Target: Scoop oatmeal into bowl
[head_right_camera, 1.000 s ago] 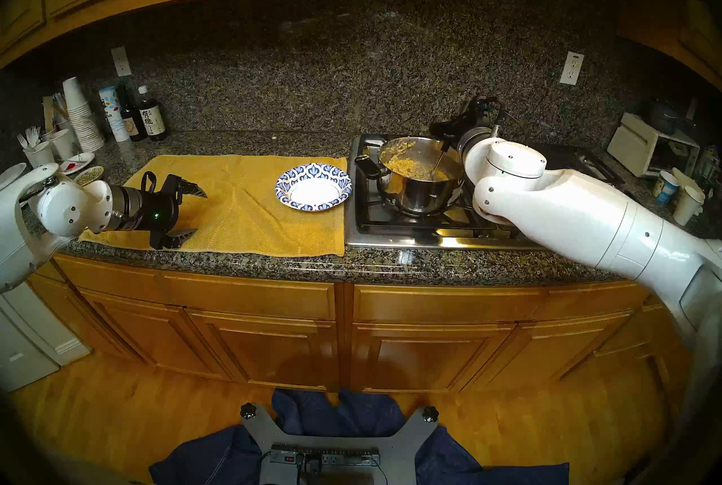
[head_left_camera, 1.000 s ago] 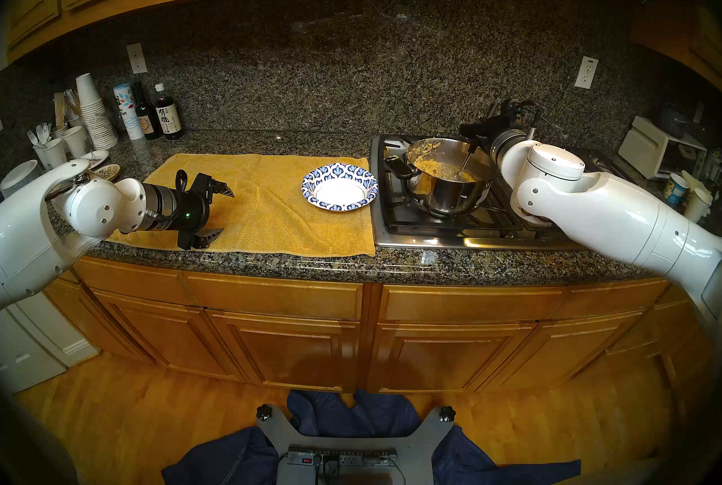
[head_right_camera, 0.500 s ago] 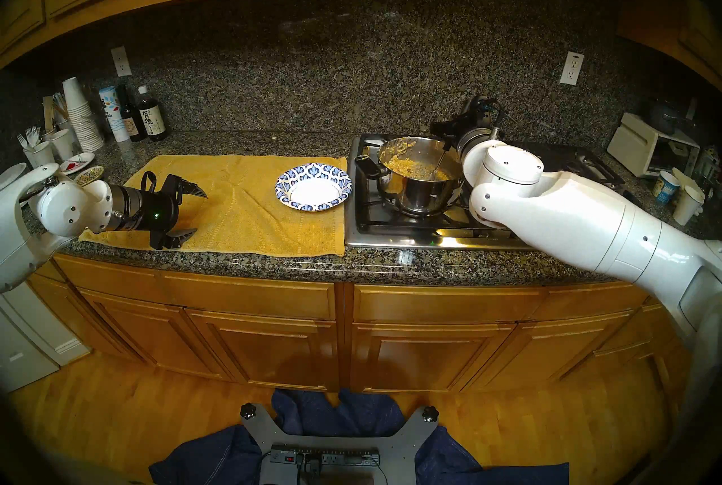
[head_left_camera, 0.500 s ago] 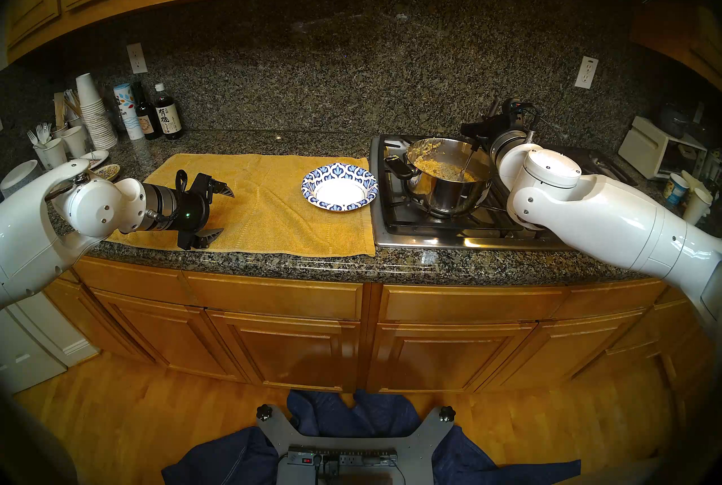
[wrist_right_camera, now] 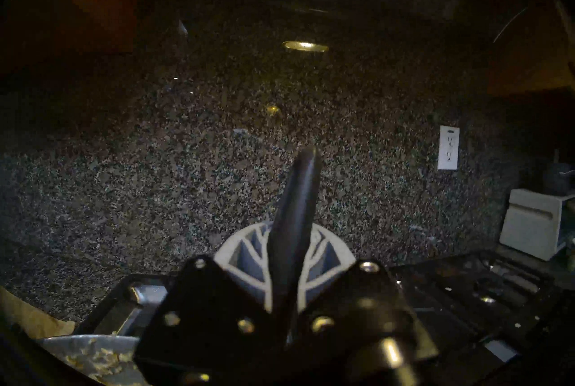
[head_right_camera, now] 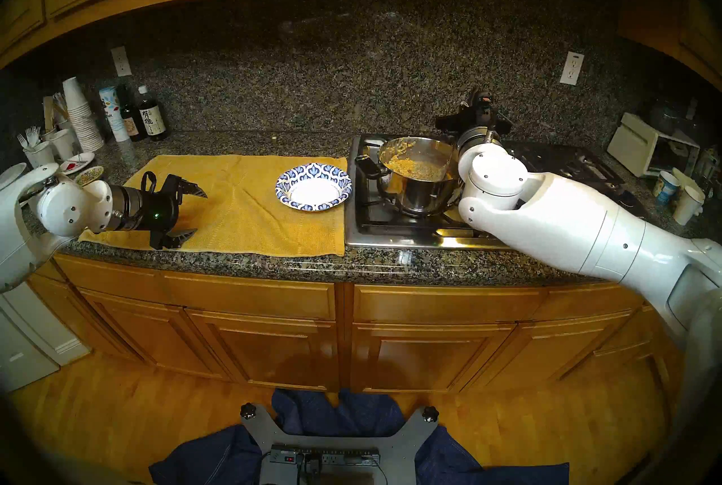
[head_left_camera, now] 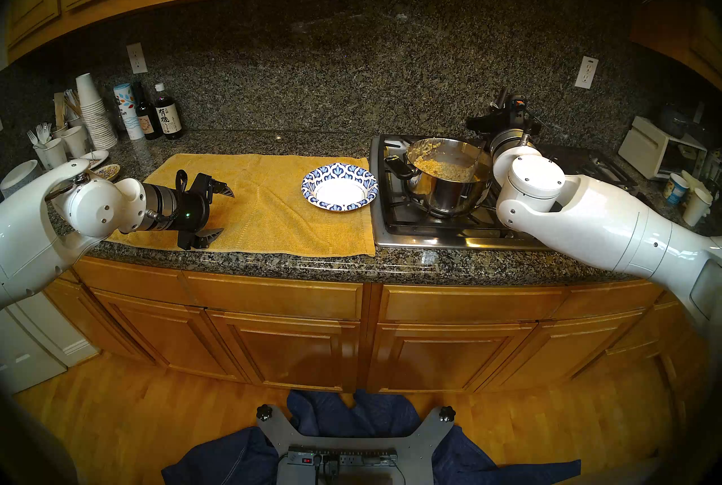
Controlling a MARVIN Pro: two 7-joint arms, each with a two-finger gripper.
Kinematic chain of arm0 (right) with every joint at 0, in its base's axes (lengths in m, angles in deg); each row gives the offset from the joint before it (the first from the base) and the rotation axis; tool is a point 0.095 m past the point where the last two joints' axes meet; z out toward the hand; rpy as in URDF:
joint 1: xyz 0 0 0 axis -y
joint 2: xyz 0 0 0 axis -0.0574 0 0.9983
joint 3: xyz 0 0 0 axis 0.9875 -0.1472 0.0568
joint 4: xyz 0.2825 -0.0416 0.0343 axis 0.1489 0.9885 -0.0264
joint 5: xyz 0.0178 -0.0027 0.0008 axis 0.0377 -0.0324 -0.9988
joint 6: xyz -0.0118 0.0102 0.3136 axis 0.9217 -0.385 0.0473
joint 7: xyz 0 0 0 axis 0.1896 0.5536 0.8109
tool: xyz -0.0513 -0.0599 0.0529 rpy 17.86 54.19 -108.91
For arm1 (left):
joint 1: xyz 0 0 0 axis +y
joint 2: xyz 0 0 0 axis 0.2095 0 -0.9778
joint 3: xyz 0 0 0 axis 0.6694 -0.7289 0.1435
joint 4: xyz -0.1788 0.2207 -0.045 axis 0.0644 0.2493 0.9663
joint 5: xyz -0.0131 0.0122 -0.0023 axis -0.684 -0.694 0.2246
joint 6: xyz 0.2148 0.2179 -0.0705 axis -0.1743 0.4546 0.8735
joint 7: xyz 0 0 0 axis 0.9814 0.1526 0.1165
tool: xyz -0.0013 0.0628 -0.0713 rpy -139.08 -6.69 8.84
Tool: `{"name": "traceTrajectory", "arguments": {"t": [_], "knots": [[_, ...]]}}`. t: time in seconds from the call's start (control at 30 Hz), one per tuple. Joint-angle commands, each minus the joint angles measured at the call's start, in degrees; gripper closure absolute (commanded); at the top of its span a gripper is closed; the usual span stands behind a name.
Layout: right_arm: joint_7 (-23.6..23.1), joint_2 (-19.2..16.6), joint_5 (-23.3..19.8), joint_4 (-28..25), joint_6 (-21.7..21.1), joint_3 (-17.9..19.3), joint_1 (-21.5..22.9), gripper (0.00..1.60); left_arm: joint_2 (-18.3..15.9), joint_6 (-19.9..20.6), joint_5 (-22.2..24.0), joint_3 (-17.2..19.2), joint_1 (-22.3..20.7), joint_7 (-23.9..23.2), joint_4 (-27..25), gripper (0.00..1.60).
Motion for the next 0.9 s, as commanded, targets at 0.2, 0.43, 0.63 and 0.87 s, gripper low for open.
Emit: {"name": "traceTrajectory", "arguments": {"t": [0.2, 0.43, 0.63, 0.87], "knots": [[5.4, 3.0, 9.0, 3.0, 2.6, -1.0, 0.6, 1.60, 0.1, 0.0, -0.1, 0.1, -0.2, 0.2, 0.1, 0.00], [6.5, 7.9, 8.2, 5.9, 3.7, -2.5, -0.8, 1.60, 0.1, 0.0, -0.1, 0.1, -0.2, 0.1, 0.1, 0.00], [7.0, 11.6, 7.6, 8.4, 4.7, -3.0, -1.2, 1.60, 0.1, 0.0, -0.1, 0.1, -0.2, 0.1, 0.1, 0.00], [6.6, 14.2, 6.0, 9.7, 5.0, -3.2, -1.5, 1.60, 0.1, 0.0, -0.1, 0.1, -0.1, 0.1, 0.1, 0.00]]}}
